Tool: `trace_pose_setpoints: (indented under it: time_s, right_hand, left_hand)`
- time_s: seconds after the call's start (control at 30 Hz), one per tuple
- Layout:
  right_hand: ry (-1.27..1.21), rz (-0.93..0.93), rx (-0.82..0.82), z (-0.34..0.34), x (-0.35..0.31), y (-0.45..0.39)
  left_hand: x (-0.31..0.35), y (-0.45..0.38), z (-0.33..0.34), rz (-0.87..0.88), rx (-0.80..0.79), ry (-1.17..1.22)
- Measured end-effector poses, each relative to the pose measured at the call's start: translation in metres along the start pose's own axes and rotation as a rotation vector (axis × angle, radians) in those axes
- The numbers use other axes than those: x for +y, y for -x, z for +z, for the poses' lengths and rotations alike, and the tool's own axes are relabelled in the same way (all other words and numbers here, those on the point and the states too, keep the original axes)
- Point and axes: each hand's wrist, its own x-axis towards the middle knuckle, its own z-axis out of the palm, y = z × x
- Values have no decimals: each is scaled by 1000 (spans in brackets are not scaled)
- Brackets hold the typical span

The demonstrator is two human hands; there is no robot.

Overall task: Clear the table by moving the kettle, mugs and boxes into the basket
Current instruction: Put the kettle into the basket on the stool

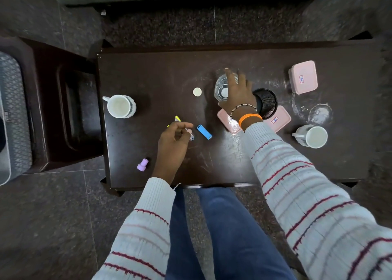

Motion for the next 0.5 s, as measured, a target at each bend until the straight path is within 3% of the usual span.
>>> trace_pose_setpoints:
  time_s: [0.27,0.5]
  right_hand:
    - [-60,-129,15,-5,-38,31]
    - [-118,-344,-46,10,-129,84]
  left_hand:
    - [4,11,-26,33,28,80]
    - [-8,26,-100,60,202,241]
